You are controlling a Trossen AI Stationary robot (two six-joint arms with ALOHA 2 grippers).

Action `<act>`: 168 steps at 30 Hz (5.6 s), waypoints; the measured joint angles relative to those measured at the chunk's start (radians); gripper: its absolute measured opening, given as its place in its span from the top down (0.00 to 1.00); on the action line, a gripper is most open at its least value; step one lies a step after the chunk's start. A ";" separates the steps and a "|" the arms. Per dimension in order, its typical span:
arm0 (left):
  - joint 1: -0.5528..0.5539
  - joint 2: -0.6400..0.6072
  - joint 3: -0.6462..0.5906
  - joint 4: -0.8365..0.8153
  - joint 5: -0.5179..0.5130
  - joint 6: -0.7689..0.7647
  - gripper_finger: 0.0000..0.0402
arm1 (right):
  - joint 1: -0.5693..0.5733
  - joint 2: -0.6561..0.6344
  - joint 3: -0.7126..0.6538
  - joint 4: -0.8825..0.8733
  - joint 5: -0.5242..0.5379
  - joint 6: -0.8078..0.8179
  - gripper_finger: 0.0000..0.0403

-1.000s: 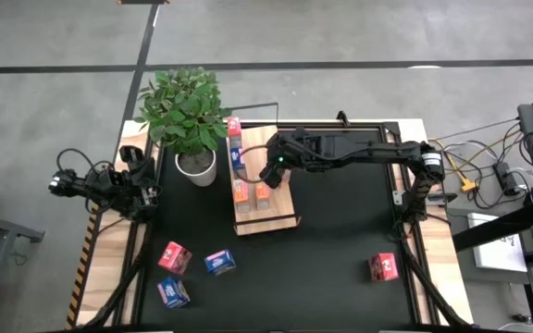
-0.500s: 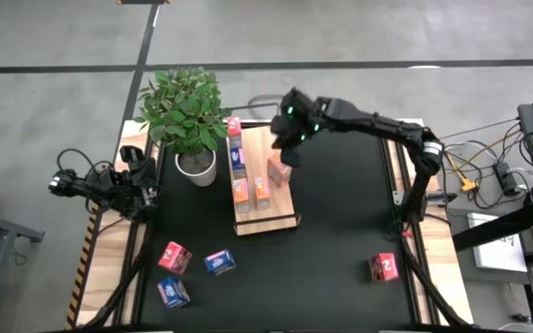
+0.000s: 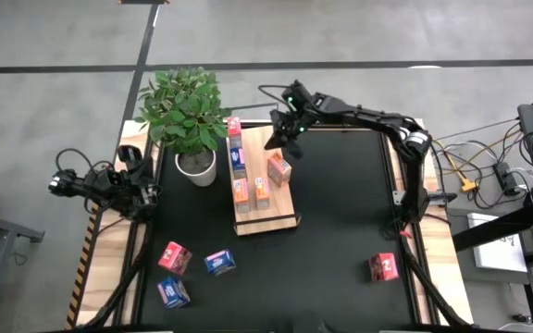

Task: Stack cereal on shelf
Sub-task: Put the orange cereal box on the shelf aligned with the other orange cereal boxes

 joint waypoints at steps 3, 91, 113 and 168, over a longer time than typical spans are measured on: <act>0.000 0.000 0.000 0.011 0.000 0.008 1.00 | 0.001 0.024 0.000 -0.006 -0.017 0.002 0.98; 0.000 0.000 0.000 0.015 -0.001 0.008 1.00 | 0.046 -0.267 -0.316 -0.031 0.529 0.184 0.98; 0.000 0.000 0.000 0.015 -0.003 0.008 1.00 | 0.050 -0.163 -0.314 0.197 0.069 0.170 0.98; 0.000 0.000 0.000 0.015 -0.003 0.025 1.00 | 0.234 -0.296 -0.320 0.174 0.132 0.224 0.98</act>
